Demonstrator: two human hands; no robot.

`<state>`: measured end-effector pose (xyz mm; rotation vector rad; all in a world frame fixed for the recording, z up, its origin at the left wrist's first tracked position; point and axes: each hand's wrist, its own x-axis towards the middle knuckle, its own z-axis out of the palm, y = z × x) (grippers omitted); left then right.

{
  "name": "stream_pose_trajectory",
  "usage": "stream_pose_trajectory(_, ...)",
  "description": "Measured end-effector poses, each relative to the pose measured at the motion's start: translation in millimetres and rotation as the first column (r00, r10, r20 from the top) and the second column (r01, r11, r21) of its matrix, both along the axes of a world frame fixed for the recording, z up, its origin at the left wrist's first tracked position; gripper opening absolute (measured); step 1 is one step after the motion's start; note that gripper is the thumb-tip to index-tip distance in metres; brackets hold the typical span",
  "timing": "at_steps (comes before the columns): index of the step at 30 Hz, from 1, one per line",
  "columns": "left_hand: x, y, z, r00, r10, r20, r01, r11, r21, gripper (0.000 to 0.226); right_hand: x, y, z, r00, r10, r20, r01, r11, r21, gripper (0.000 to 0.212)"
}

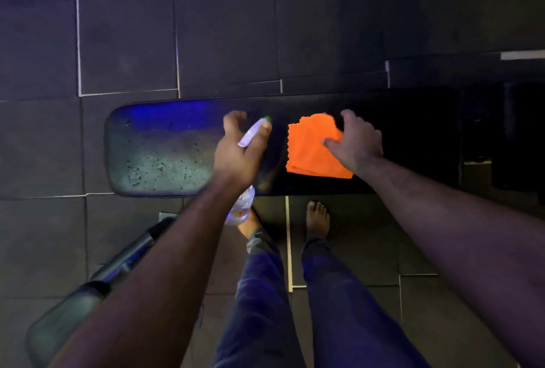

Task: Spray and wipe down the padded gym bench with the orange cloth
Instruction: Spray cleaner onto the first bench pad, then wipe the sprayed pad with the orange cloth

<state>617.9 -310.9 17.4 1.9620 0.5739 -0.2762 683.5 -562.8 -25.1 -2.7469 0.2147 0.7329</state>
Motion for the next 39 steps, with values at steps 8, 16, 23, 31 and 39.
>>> stream_pose_trajectory(8,63,-68,28,0.917,0.024,0.398,0.034,0.99,-0.137,0.044,-23,-42,26,0.995,0.082,-0.05,-0.058,0.928,0.367,0.025)
stream_pose_trajectory(16,81,-120,15,0.855,-0.136,0.501,0.182,0.982,-0.044,0.05,-84,-85,45,0.981,-0.183,-0.069,0.193,0.86,0.473,0.034)
stream_pose_trajectory(23,73,-122,3,0.895,-0.377,0.237,0.389,0.921,-0.006,0.081,-110,-67,54,0.99,-0.138,0.001,0.121,0.873,0.472,0.026)
stream_pose_trajectory(31,10,-3,29,0.808,-0.559,0.186,0.589,0.768,-0.254,0.096,-89,22,83,0.963,0.268,0.028,-0.213,0.695,0.687,0.027)
stream_pose_trajectory(39,-91,132,46,0.937,-0.335,-0.101,0.289,0.902,-0.32,0.009,-54,156,82,0.854,0.52,0.022,-0.375,0.585,0.719,0.026)
